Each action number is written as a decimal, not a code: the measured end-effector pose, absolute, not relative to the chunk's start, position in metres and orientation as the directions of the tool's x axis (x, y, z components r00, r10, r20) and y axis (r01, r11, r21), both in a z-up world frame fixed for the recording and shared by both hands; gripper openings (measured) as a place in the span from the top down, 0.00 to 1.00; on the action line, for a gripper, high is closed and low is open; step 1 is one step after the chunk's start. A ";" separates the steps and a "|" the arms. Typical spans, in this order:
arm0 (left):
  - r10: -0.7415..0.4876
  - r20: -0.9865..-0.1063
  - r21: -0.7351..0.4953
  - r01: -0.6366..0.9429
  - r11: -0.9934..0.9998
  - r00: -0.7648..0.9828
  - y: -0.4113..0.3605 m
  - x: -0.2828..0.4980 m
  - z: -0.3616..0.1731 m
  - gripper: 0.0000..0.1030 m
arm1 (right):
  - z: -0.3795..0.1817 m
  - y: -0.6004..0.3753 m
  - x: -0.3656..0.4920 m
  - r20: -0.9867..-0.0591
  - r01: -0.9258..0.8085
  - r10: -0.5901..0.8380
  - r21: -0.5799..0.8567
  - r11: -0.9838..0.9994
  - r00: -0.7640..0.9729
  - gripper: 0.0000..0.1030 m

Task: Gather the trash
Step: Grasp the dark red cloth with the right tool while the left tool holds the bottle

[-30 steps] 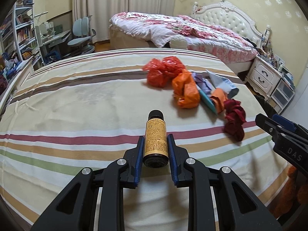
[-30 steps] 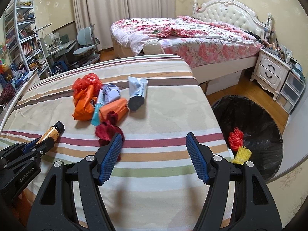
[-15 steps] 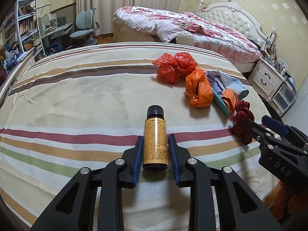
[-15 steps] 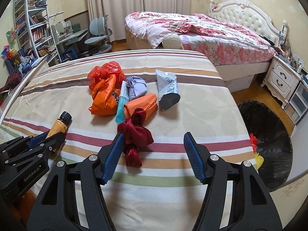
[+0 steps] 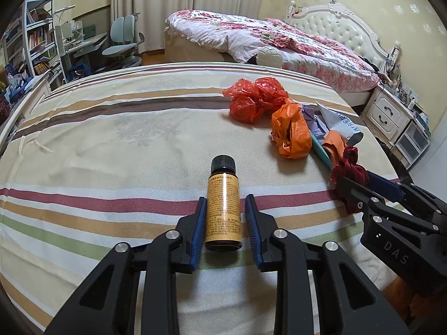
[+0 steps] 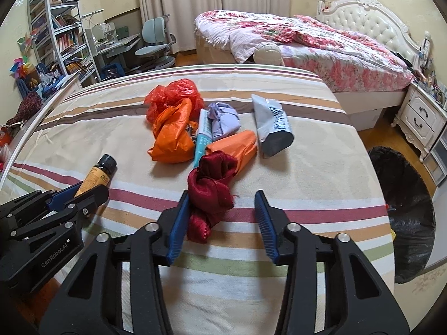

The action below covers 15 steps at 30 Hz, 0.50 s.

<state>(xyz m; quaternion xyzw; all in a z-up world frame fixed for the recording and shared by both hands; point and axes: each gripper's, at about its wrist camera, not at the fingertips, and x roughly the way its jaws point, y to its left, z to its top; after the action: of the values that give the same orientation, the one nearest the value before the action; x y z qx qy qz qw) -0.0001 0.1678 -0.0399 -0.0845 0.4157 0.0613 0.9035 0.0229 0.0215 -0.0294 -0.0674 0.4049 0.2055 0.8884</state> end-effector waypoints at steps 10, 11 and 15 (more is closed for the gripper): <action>0.038 -0.746 -0.103 -0.172 0.980 0.665 0.167 -0.003 -0.036 0.76 | -0.027 0.021 0.015 -0.742 -0.430 0.320 0.048 0.902 0.589 0.79; 0.037 -0.743 -0.106 -0.172 0.979 0.668 0.167 -0.004 -0.035 0.76 | -0.026 0.018 0.015 -0.739 -0.425 0.319 0.049 0.904 0.593 0.79; 0.027 -0.732 -0.114 -0.161 0.980 0.681 0.163 -0.007 -0.029 0.76 | -0.020 0.005 0.013 -0.728 -0.399 0.308 0.051 0.915 0.613 0.79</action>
<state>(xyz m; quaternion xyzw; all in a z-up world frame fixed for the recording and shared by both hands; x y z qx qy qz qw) -0.0068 0.1632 -0.0291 -0.0849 0.3963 0.0515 0.9127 0.0131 0.0051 -0.0201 -0.0579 0.3935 0.1973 0.8960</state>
